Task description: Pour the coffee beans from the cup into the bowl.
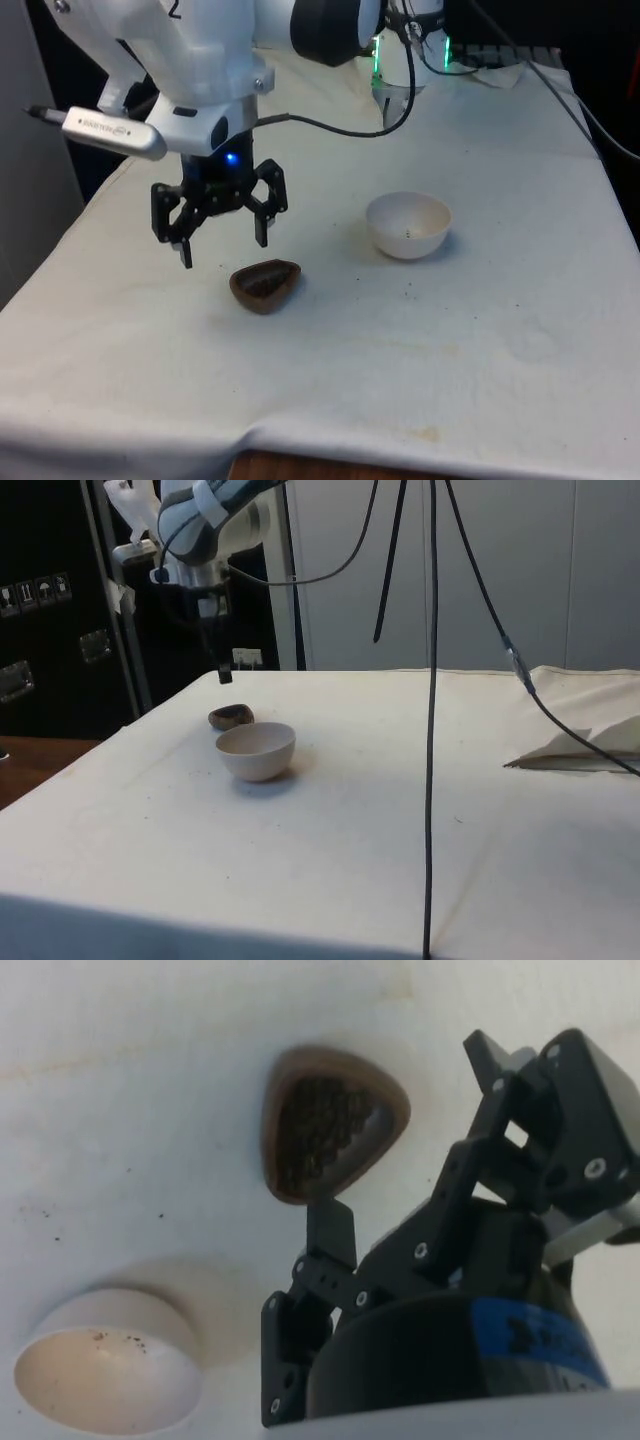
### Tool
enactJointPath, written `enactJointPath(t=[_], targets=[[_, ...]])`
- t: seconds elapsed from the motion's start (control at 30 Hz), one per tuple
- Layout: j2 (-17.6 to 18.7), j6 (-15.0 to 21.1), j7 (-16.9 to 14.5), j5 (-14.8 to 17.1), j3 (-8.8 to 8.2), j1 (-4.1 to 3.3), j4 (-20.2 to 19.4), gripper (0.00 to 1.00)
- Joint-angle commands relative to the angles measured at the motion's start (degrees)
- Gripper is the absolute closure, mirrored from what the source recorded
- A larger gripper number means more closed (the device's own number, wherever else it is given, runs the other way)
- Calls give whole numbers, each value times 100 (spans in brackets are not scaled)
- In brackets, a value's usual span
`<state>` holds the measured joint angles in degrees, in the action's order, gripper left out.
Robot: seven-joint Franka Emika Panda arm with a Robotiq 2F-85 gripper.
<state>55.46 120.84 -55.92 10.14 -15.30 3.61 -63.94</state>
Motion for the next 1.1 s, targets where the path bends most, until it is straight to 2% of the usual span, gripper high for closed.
enactJointPath(t=[0.0,0.2,0.23,0.27,0.47,0.5,0.57,1.07], targets=[[86,-63,-57,17,23,40,109,0],[298,-63,-155,74,0,63,304,0],[252,0,-126,69,-23,34,241,0],[350,-63,-189,86,-6,74,355,0],[493,-40,-315,120,-11,120,481,0],[464,6,-292,109,-29,92,424,0],[516,-29,-350,126,-11,126,481,0],[670,17,-539,120,-11,103,544,0]])
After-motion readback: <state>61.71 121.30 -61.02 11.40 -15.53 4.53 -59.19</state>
